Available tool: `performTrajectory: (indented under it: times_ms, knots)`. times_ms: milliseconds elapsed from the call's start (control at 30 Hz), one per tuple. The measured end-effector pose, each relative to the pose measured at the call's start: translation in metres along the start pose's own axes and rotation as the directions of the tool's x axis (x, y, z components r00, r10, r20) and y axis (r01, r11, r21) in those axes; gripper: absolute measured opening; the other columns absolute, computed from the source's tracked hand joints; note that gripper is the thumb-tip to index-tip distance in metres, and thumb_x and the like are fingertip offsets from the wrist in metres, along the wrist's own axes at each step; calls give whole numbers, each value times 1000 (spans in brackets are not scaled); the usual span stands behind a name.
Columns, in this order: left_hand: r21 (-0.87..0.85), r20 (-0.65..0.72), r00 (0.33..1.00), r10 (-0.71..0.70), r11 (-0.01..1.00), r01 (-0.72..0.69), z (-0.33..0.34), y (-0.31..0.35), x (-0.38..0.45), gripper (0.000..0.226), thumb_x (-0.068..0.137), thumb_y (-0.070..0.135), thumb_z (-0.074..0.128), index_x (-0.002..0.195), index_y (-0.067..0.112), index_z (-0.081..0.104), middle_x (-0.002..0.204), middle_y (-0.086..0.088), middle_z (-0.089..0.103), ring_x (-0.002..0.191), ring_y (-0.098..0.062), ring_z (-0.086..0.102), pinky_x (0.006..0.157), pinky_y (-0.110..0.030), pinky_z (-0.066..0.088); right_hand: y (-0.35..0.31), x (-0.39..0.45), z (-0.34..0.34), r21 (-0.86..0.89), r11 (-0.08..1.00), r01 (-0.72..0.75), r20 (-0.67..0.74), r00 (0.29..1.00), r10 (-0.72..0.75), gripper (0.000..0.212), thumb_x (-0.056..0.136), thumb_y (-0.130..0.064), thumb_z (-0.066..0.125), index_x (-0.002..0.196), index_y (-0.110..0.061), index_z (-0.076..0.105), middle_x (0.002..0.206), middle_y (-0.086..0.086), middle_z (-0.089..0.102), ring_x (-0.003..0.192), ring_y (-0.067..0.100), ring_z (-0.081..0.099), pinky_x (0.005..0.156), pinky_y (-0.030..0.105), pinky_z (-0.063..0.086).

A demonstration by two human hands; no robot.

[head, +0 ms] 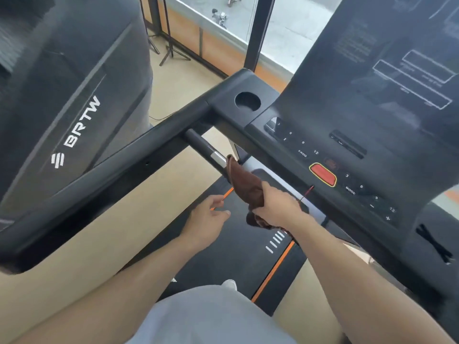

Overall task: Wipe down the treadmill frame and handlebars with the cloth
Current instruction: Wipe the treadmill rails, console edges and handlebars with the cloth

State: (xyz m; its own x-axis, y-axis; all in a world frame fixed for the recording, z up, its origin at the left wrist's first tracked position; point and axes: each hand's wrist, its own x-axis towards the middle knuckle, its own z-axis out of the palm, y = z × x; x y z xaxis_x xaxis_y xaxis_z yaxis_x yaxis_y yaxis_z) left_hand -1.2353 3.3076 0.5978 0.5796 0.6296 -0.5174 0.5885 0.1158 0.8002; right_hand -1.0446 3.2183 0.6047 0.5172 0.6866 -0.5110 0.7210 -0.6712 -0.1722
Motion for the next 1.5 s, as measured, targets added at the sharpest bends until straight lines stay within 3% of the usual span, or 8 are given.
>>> performTrajectory:
  times_ms: [200, 333, 467, 633, 800, 933, 1233, 1500]
  knots:
    - [-278, 152, 985, -79, 953, 119, 28, 24, 0, 64, 74, 80, 61, 119, 35, 67, 120, 10, 71, 114, -14, 65, 108, -43, 47, -1, -79, 4, 206, 969, 135, -364, 930, -52, 47, 90, -8, 55, 130, -33, 61, 126, -16, 68, 116, 17, 62, 77, 26, 44]
    - [-503, 273, 962, -3, 852, 146, 51, 49, -11, 55, 75, 57, 77, 114, 17, 74, 112, -9, 77, 108, -28, 72, 102, -46, 53, 10, -130, 33, 407, 844, 349, -352, 913, -208, 66, 78, -7, 51, 139, -30, 57, 142, -14, 58, 131, 14, 54, 104, 36, 50]
    - [-267, 187, 967, 174, 956, -120, 99, 62, -42, 21, 92, 40, 68, 106, 25, 73, 100, 6, 77, 96, -4, 70, 89, -17, 52, 33, -180, 68, 523, 794, 309, -577, 814, 63, 71, 68, -2, 57, 131, -32, 56, 136, -17, 52, 125, 11, 53, 104, 23, 45]
    - [-239, 505, 700, 505, 861, -449, 149, 101, -79, 18, 104, 19, 54, 106, 15, 72, 99, 9, 75, 96, -1, 66, 88, -18, 49, 67, -236, 95, 463, 865, 195, -759, 591, 273, 72, 69, -8, 76, 135, -25, 56, 142, -4, 52, 120, 21, 52, 103, 28, 43]
    - [90, 380, 802, 461, 844, -528, 165, 89, -41, 37, 97, 24, 43, 123, 20, 67, 119, 5, 71, 116, -7, 60, 104, -30, 47, 109, -205, 90, 195, 961, -197, -624, 731, 276, 59, 87, -62, 66, 135, -30, 59, 140, -3, 59, 117, 27, 53, 91, 43, 47]
    - [650, 426, 816, 390, 495, -576, 150, 43, -13, 61, 94, 10, 52, 153, 18, 40, 163, 0, 34, 153, -20, 20, 127, -41, 12, 137, -140, 95, -15, 980, -199, -441, 881, 172, 73, 92, -79, 35, 140, -27, 56, 137, -2, 63, 122, 28, 58, 105, 51, 37]
    - [715, 441, 819, 368, 407, -568, 146, 40, -16, 68, 98, 18, 48, 160, 17, 21, 169, 6, 17, 157, -12, 3, 126, -53, -2, 123, -96, 54, 75, 996, -48, -233, 970, 64, 66, 79, -80, 57, 125, -33, 53, 115, -6, 72, 104, 27, 69, 79, 40, 49]
    - [769, 373, 828, 417, 360, -528, 156, 28, -19, 78, 95, 35, 56, 161, 16, 17, 170, 3, 12, 157, -15, 0, 126, -54, 4, 210, -186, 75, 109, 954, -278, -180, 939, 294, 64, 79, -85, 53, 128, -44, 54, 115, -16, 71, 103, 16, 68, 87, 36, 52]
